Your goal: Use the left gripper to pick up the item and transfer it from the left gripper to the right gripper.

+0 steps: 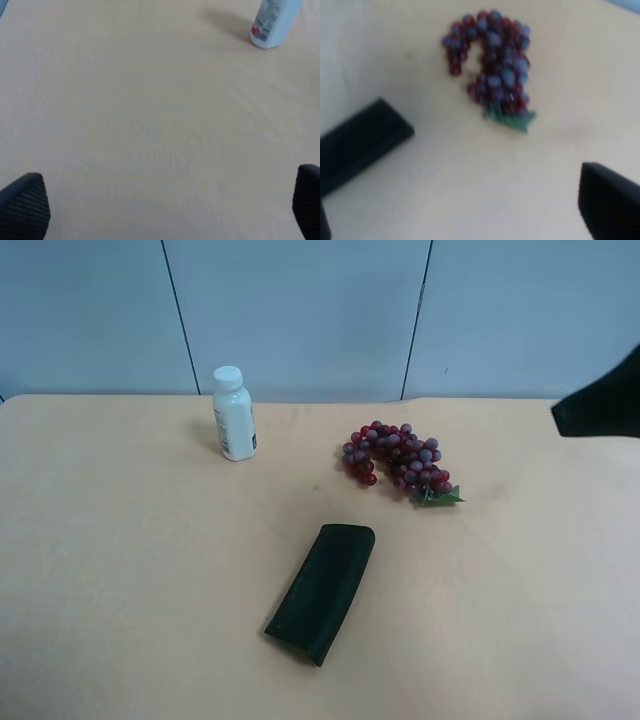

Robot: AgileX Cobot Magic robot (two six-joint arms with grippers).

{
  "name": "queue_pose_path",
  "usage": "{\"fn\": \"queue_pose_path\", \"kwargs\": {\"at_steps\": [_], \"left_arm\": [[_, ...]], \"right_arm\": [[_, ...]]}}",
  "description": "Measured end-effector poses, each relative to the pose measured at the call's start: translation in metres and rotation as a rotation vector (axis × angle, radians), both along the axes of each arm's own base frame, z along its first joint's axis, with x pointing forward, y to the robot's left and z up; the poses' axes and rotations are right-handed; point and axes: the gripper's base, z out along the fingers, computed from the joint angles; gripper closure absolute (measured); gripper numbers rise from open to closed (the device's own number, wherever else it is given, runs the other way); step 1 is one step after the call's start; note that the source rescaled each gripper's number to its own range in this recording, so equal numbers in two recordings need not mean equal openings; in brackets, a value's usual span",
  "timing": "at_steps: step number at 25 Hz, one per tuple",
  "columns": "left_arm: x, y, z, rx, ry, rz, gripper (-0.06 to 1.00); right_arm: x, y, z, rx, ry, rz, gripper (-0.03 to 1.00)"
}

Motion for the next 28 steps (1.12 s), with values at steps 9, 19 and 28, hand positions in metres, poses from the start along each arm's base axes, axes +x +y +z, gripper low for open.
{"fn": "queue_pose_path", "kwargs": {"at_steps": [9,19,28], "left_arm": [[0.0,0.0,0.0,0.0,0.0,0.0,-0.06],[0.0,0.0,0.0,0.0,0.0,0.0,-0.06],[0.0,0.0,0.0,0.0,0.0,0.0,-0.06]], "right_arm": [[-0.063,-0.025,-0.035,-0.039,0.056,-0.097,-0.03],[-0.117,-0.038,-0.069,0.041,-0.062,-0.152,-0.03],[-0.144,-0.043,-0.083,0.095,-0.318,-0.335,-0.03]]}}
